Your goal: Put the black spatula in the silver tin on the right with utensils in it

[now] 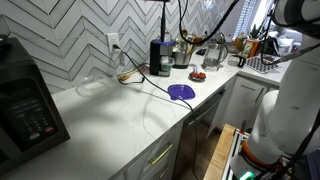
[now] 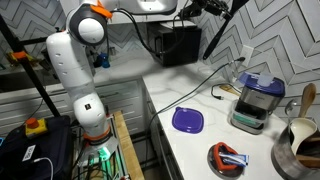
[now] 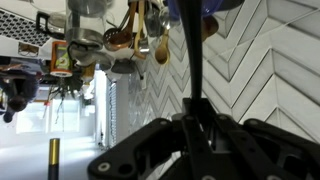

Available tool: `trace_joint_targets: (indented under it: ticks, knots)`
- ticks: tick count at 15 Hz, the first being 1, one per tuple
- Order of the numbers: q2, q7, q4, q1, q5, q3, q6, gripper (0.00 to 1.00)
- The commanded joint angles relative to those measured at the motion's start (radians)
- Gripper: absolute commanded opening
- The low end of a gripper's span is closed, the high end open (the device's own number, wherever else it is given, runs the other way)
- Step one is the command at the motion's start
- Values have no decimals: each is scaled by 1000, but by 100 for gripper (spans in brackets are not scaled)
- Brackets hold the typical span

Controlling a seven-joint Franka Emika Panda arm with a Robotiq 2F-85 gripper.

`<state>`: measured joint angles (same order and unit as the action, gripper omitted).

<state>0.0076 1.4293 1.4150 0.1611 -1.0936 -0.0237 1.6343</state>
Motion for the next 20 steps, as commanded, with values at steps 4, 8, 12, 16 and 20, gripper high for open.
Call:
trace_joint_targets:
  ticks: [4, 8, 12, 16, 20]
  knots:
    - [-8, 43, 11, -51, -55, 48, -92, 11]
    - [-6, 80, 17, -53, -92, 50, -135, 3]
    - [-150, 76, 188, -122, -236, 4, 29, 3]
    - [-285, 44, 342, -210, -340, -69, 280, 3]
    - [-396, 110, 494, -281, -374, -166, 544, 3]
